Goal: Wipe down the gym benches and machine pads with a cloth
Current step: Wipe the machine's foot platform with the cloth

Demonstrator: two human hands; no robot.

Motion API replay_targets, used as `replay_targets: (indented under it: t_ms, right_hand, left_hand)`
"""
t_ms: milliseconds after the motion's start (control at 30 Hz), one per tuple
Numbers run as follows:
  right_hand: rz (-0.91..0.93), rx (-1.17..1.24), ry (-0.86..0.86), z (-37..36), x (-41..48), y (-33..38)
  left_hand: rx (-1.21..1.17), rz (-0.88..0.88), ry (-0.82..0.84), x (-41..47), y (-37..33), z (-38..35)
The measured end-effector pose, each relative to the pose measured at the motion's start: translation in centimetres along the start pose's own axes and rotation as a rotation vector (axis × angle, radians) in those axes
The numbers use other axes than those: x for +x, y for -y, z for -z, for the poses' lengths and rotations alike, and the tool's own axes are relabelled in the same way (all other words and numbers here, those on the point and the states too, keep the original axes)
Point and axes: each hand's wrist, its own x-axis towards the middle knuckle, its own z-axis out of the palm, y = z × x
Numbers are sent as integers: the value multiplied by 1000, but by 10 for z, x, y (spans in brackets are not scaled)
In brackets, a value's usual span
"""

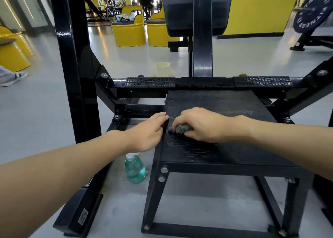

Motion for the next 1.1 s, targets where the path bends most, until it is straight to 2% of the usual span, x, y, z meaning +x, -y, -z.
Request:
replay_targets:
  t_ms: [100, 200, 267, 400, 567, 633, 733, 900, 1033, 1100]
  right_hand:
    - [-65, -66, -81, -5, 2, -8]
    - [51, -30, 29, -4, -13, 9]
    - [58, 12, 63, -1, -22, 4]
    - [-103, -44, -78, -2, -18, -24]
    - [40, 29, 70, 0, -40, -3]
    - [-28, 16, 47, 6, -39, -21]
    - [-131, -9, -62, 4, -35, -42]
    - [20, 35, 70, 1, -61, -19]
    - [-153, 3, -77, 8, -57, -60]
    - [-141, 0, -93, 3, -61, -56]
  left_hand:
    - [15, 5, -11, 0, -3, 0]
    - [30, 14, -16, 1, -7, 0]
    - [44, 13, -16, 0, -10, 1]
    - [112, -4, -44, 0, -16, 3]
    - [273, -69, -117, 3, -24, 1]
    - [316, -145, -132, 5, -32, -2]
    - [309, -168, -120, 9, -45, -8]
    - [341, -123, -124, 13, -58, -10]
    - [360, -115, -133, 14, -64, -12]
    - [355, -123, -128, 15, -68, -14]
